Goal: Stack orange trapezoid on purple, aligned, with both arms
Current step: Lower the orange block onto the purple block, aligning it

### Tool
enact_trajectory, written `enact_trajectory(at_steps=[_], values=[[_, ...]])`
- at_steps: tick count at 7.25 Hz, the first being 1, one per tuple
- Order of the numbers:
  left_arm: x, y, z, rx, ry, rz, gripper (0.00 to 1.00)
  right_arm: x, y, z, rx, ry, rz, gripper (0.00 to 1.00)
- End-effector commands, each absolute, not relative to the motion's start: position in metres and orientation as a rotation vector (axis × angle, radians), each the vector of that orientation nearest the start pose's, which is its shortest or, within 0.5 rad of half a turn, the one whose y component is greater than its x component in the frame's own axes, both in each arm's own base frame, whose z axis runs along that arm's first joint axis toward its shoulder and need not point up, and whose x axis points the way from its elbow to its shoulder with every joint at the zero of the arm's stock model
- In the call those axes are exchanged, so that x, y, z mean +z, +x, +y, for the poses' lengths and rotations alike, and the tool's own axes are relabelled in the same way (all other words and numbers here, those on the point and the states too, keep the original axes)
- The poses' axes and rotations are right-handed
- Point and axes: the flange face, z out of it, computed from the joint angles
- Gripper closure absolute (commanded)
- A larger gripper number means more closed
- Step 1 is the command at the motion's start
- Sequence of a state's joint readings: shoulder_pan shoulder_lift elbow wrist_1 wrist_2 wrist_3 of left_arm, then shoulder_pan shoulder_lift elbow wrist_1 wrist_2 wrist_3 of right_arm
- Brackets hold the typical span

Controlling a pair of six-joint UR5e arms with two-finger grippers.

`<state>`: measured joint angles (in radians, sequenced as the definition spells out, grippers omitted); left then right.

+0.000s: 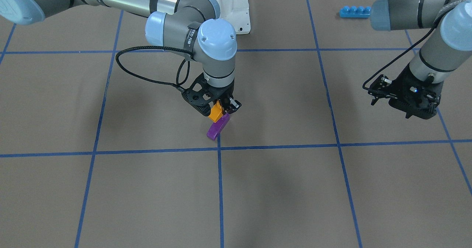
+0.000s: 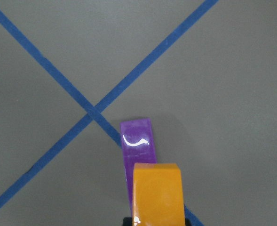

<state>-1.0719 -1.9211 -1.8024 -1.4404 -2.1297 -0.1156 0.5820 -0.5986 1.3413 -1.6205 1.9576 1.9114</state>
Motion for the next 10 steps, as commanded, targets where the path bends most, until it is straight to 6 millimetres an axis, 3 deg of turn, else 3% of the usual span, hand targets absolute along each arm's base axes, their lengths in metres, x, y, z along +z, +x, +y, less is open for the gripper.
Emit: enact_trajectory(at_steps=[1, 10], values=[[0.380, 0.217, -0.566, 0.494, 0.253, 0.662, 0.00, 0.148, -0.600, -0.509, 0.741, -0.293, -0.747, 1.00], [0.382, 0.218, -0.565, 0.494, 0.250, 0.662, 0.00, 0.160, -0.617, -0.507, 0.727, -0.296, -0.745, 1.00]])
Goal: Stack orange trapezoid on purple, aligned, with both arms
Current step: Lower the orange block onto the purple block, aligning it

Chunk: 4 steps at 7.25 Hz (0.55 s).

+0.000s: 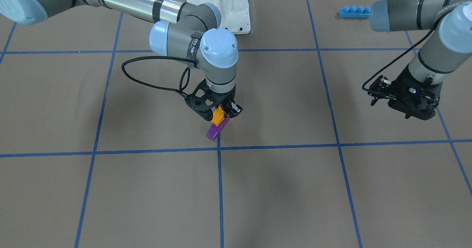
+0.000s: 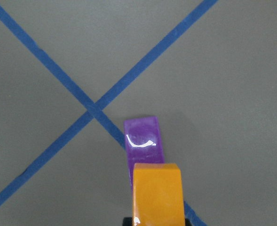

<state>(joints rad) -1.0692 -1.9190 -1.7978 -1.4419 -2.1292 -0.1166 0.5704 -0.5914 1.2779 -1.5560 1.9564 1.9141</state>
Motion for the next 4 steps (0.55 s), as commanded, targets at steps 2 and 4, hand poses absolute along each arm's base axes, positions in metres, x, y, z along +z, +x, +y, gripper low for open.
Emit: enact_trajectory(at_steps=[2, 4], values=[[0.3844, 0.2195, -0.5659, 0.494, 0.245, 0.661, 0.00, 0.1690, -0.6234, -0.5112, 0.725, -0.294, -0.749, 1.00], [0.3842, 0.2198, -0.5665, 0.490, 0.243, 0.661, 0.00, 0.1720, -0.6272, -0.5107, 0.718, -0.294, -0.759, 1.00]])
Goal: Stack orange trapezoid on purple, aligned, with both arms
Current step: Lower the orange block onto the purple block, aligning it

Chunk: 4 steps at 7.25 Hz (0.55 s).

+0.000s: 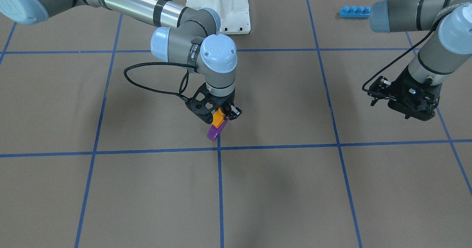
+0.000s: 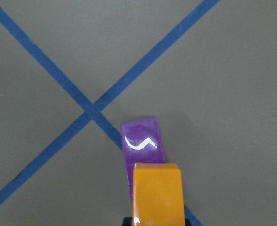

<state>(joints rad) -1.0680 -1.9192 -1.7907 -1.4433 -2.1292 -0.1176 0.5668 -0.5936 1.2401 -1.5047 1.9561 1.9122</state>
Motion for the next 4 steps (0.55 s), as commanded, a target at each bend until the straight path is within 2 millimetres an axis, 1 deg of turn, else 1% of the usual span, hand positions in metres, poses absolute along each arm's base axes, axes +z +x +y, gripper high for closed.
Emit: enact_trajectory(at_steps=[1, 2, 3, 4], values=[[0.385, 0.221, -0.566, 0.491, 0.241, 0.661, 0.00, 0.170, -0.627, -0.510, 0.715, -0.294, -0.764, 1.00], [0.385, 0.221, -0.566, 0.494, 0.242, 0.661, 0.00, 0.168, -0.627, -0.510, 0.700, -0.285, -0.784, 0.21], [0.385, 0.221, -0.566, 0.495, 0.244, 0.661, 0.00, 0.164, -0.625, -0.510, 0.692, -0.279, -0.807, 0.00], [0.386, 0.221, -0.566, 0.495, 0.243, 0.661, 0.00, 0.156, -0.619, -0.514, 0.691, -0.273, -0.823, 0.00]])
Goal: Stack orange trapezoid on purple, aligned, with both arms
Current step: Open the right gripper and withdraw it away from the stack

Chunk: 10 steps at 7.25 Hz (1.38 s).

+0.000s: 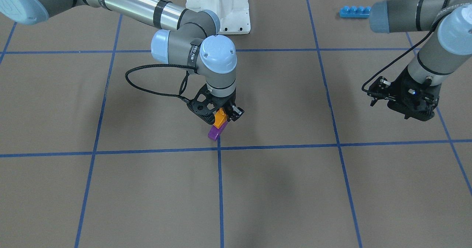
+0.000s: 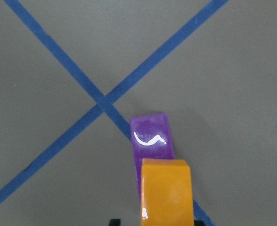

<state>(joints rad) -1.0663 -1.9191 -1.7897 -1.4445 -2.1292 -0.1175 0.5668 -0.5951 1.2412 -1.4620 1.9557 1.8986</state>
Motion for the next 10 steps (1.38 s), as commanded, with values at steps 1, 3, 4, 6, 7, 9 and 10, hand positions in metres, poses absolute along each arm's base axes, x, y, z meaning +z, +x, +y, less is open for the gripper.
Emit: enact_trajectory(at_steps=[1, 3, 4, 6, 7, 9, 10], values=[[0.384, 0.221, -0.567, 0.496, 0.246, 0.661, 0.00, 0.142, -0.602, -0.519, 0.693, -0.274, -0.855, 0.00], [0.382, 0.220, -0.567, 0.499, 0.251, 0.662, 0.00, 0.106, -0.545, -0.527, 0.702, -0.260, -0.879, 0.00], [0.382, 0.215, -0.568, 0.494, 0.256, 0.662, 0.00, 0.080, -0.495, -0.516, 0.646, -0.209, -0.893, 0.00], [0.399, 0.171, -0.569, 0.542, 0.287, 0.653, 0.00, 0.102, -0.396, -0.492, 0.425, -0.081, -0.797, 0.00], [0.424, 0.125, -0.570, 0.577, 0.300, 0.651, 0.00, 0.155, -0.339, -0.499, 0.368, -0.021, -0.769, 0.00], [0.488, 0.049, -0.543, 0.491, 0.256, 0.664, 0.00, 0.274, -0.220, -0.534, 0.181, 0.008, -0.693, 0.00], [0.531, 0.024, -0.519, 0.447, 0.248, 0.656, 0.00, 0.344, -0.144, -0.544, 0.064, 0.011, -0.666, 0.00]])
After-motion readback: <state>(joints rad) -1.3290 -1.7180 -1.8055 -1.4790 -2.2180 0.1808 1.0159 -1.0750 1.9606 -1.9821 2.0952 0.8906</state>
